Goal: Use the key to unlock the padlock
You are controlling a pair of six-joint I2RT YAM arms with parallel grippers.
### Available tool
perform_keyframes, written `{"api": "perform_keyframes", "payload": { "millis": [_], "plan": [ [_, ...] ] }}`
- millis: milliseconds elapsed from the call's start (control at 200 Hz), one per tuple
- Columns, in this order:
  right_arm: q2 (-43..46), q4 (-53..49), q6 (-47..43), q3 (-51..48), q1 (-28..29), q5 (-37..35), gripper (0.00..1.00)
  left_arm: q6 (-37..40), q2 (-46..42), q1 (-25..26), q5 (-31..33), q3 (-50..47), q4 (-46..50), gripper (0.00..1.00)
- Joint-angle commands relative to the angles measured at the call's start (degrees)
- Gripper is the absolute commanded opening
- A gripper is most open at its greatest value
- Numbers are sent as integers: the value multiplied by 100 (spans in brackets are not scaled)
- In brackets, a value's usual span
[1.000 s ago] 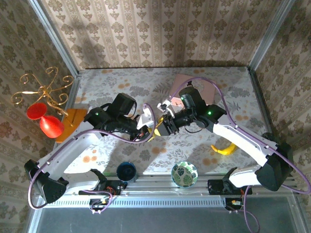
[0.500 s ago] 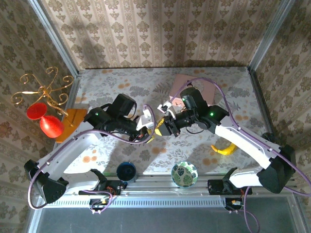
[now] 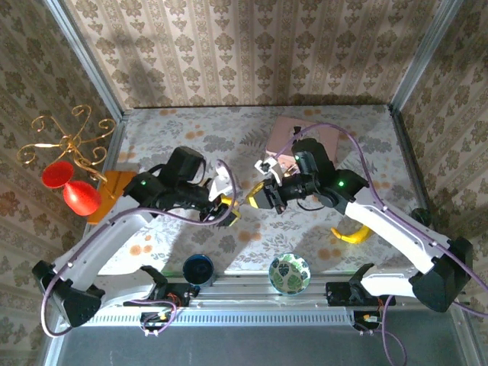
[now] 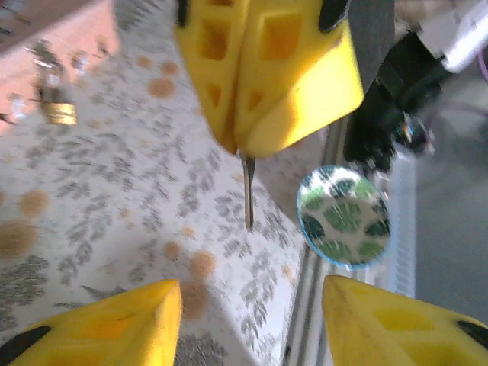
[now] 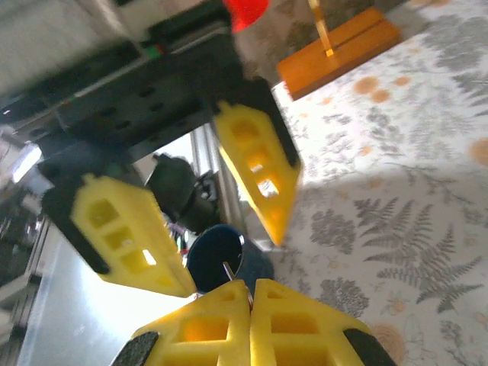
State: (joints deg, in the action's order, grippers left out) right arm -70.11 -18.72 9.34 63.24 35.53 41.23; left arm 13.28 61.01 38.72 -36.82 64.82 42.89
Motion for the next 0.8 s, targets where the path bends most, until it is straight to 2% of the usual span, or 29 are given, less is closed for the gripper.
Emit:
{"api": "perform_keyframes", "payload": {
  "millis": [0, 170, 250, 315, 435, 525, 795],
  "plan": [
    [220, 763, 924, -215, -97, -647, 0, -1223, -502, -254, 254, -495, -1670, 54],
    [507, 1580, 1775, -584, -133, -1117, 0, -2690, -896, -487, 45, -1435, -4072, 56],
    [627, 2028, 2170, -769, -177, -1259, 0, -3213, -823, -488, -242, -1677, -4962, 71],
    [669, 2378, 2466, -875, -242, -1308, 0, -3560, -677, -488, -310, -1722, -5412, 77],
    [657, 2778, 2852, -937, -318, -1386, 0, -4011, -340, -488, -335, -1611, -5747, 79],
    [623, 2925, 3038, -947, -344, -1505, 0, -4181, -189, -488, -317, -1595, -6013, 79],
    [498, 3487, 3572, -1067, -433, -1402, 0, -4644, 166, -505, -517, -1561, -6741, 59]
  ]
}}
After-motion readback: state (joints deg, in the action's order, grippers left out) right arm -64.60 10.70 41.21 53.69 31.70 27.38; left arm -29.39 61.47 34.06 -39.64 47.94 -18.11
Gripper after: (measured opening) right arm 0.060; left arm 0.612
